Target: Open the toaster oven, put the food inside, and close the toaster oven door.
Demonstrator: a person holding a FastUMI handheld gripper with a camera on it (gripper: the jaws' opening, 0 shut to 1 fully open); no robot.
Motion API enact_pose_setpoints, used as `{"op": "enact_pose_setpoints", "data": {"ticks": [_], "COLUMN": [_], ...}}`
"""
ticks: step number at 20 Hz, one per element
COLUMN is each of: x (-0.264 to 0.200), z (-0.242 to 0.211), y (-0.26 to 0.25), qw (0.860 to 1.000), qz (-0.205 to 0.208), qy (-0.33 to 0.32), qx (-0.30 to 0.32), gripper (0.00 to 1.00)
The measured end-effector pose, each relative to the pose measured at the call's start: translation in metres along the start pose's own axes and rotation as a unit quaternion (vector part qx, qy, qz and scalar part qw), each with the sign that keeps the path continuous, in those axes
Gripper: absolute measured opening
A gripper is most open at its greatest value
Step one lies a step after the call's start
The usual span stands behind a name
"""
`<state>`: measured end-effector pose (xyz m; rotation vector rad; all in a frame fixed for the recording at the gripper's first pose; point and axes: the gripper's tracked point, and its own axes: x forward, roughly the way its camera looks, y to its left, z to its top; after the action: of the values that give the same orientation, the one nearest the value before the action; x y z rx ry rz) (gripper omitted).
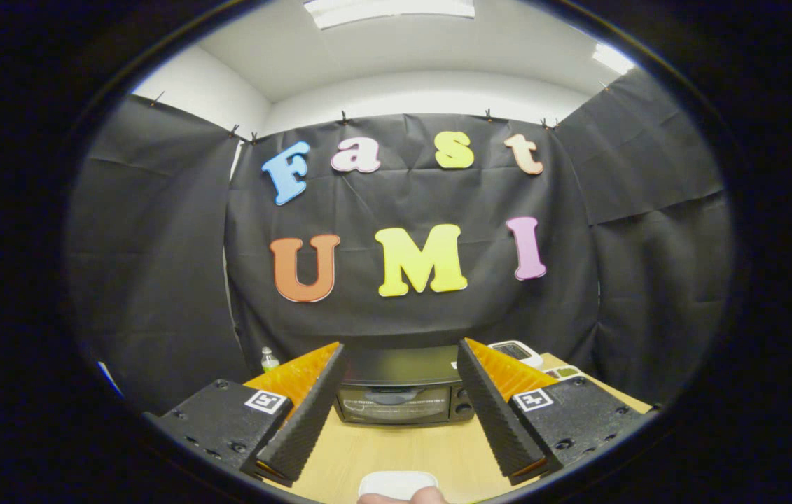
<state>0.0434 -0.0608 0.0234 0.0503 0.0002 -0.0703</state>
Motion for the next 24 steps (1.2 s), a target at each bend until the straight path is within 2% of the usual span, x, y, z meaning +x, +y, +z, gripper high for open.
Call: {"op": "enact_pose_setpoints", "data": {"ticks": [4,9,24], "x": [-0.033,-0.058,-0.056], "z": [0.004,-0.013,-0.049], "y": [0.010,0.023,0.048], "qw": [1.000,1.000,0.999], "qz": [0.006,0.012,0.006], "qy": [-0.009,0.005,0.034], "qx": [-0.011,-0.006,-0.009], "gripper": [1.00,1.00,1.00]}}
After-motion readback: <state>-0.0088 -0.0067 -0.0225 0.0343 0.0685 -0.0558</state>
